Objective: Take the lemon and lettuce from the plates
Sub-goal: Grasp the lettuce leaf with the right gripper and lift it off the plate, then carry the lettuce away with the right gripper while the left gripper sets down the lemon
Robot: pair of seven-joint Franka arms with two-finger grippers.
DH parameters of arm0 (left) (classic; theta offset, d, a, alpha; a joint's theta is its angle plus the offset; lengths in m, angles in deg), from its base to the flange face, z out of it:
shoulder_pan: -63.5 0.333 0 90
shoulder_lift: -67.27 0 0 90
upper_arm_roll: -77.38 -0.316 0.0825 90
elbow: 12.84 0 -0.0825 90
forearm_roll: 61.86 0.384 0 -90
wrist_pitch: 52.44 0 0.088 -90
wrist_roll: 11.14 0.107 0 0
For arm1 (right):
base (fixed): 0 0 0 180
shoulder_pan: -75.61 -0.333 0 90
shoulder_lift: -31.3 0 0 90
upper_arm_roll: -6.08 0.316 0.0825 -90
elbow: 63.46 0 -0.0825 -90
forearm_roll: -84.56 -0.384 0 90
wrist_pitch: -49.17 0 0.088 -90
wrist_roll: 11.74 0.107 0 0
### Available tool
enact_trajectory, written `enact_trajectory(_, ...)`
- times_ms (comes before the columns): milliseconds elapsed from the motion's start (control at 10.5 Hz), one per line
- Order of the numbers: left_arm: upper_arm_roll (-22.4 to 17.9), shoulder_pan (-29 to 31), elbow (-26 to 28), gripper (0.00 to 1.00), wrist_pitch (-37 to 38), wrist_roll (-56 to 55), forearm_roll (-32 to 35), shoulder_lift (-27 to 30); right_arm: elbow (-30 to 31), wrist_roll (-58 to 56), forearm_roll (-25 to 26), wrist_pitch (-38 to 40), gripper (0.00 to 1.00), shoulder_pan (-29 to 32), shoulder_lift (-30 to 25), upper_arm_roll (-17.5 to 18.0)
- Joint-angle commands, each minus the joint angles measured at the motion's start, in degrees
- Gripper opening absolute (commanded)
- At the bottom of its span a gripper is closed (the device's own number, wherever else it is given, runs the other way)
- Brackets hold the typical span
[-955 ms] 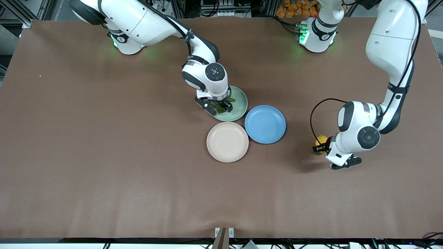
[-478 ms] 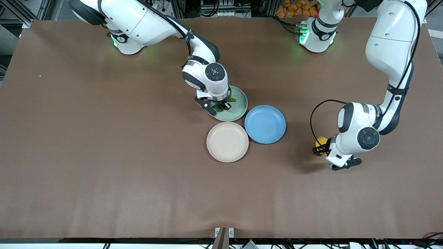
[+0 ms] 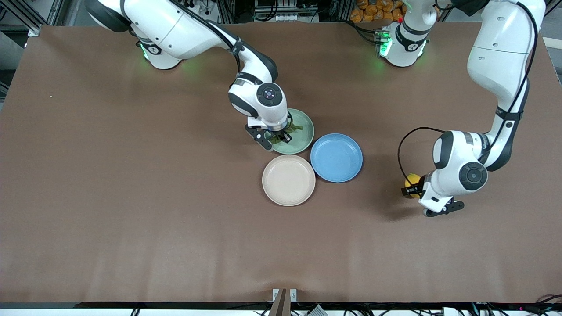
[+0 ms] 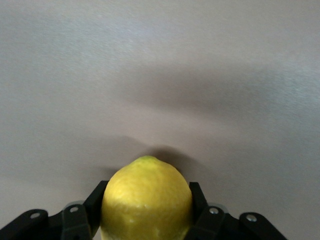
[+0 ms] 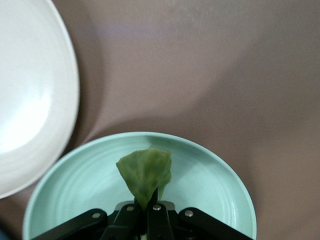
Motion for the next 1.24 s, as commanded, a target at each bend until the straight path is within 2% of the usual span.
enact_trajectory(0, 0.37, 1.43, -1.29, 0.0, -0.21, 0.86, 2.49, -0.91, 0.68, -3.94, -4.06, 3.76, 0.0, 4.7, -5.2, 2.54)
enact_trajectory(96, 0.37, 1.43, -1.82, 0.12, -0.21, 0.86, 2.49, -1.09, 0.86, -8.33, -6.34, 6.3, 0.0, 6.29, -7.91, 2.63)
enact_trajectory(191, 0.37, 1.43, -2.08, 0.59, -0.21, 0.77, 2.49, -1.35, 0.86, -13.42, -9.15, 10.42, 0.0, 8.3, -10.55, 2.63)
enact_trajectory(287, 0.37, 1.43, -2.52, 1.0, -0.21, 0.77, 2.4, -1.44, 0.86, -17.99, -11.0, 12.81, 0.0, 10.15, -12.92, 2.55)
enact_trajectory(573, 0.37, 1.43, -4.1, 1.0, -0.12, 0.6, 2.49, -1.01, 0.95, -29.77, -12.78, 20.27, 0.0, 17.26, -18.47, 2.37)
enact_trajectory(764, 0.37, 1.61, -5.94, 1.0, 0.58, 0.51, 2.49, 0.05, 1.65, -39.95, -13.56, 22.23, 0.0, 22.27, -21.46, 2.11)
enact_trajectory(955, 0.37, 1.78, -7.35, 1.0, 1.11, 0.51, 2.49, 1.89, 4.45, -56.01, -19.17, 23.54, 0.0, 23.53, -26.55, -4.09)
enact_trajectory(1146, 0.37, 1.7, -7.97, 1.0, 1.02, 0.51, 2.58, 3.12, 6.04, -67.56, -19.55, 27.05, 0.0, 23.97, -29.11, -9.38)
